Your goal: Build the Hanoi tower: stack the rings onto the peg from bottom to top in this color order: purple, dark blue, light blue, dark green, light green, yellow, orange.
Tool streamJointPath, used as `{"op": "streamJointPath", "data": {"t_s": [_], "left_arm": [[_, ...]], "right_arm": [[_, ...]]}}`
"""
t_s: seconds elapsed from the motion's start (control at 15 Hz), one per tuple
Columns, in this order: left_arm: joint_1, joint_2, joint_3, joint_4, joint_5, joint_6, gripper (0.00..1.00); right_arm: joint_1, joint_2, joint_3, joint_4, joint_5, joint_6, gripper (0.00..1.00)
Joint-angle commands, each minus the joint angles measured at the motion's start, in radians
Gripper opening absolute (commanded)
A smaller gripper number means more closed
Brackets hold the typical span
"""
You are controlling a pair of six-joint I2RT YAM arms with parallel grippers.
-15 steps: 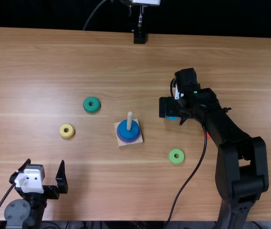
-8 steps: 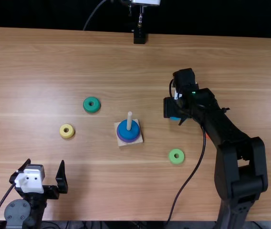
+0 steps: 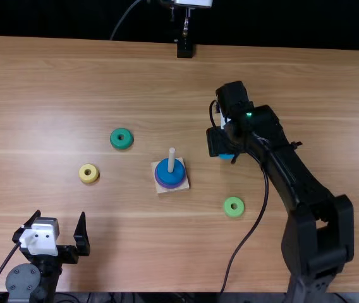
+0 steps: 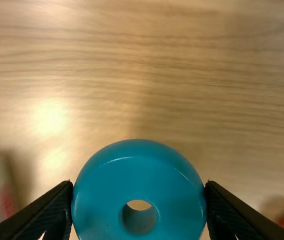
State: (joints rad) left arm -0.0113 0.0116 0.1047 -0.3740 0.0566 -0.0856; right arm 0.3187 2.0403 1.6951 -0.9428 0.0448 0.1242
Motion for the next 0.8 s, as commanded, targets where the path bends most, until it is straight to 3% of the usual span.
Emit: {"op": "streamJointPath", "data": {"t_s": [0.0,0.4,0.73], "left_arm": [[0.013,-0.012,-0.105,-0.079,0.008,-0.005,1.00],[0.013,-0.012,-0.105,-0.079,0.008,-0.005,1.00],[0.013,-0.012,-0.105,-0.079,0.008,-0.005,1.00]], "right_arm": [[0.020,-0.078,0.103,-0.047,0.012,-0.025,0.00],[0.146,-0.121,0.396,-0.284,0.010,-0.023,0.00],[0.264,-0.123,0.423,-0.321,0.010,-0.008,0.00]]}}
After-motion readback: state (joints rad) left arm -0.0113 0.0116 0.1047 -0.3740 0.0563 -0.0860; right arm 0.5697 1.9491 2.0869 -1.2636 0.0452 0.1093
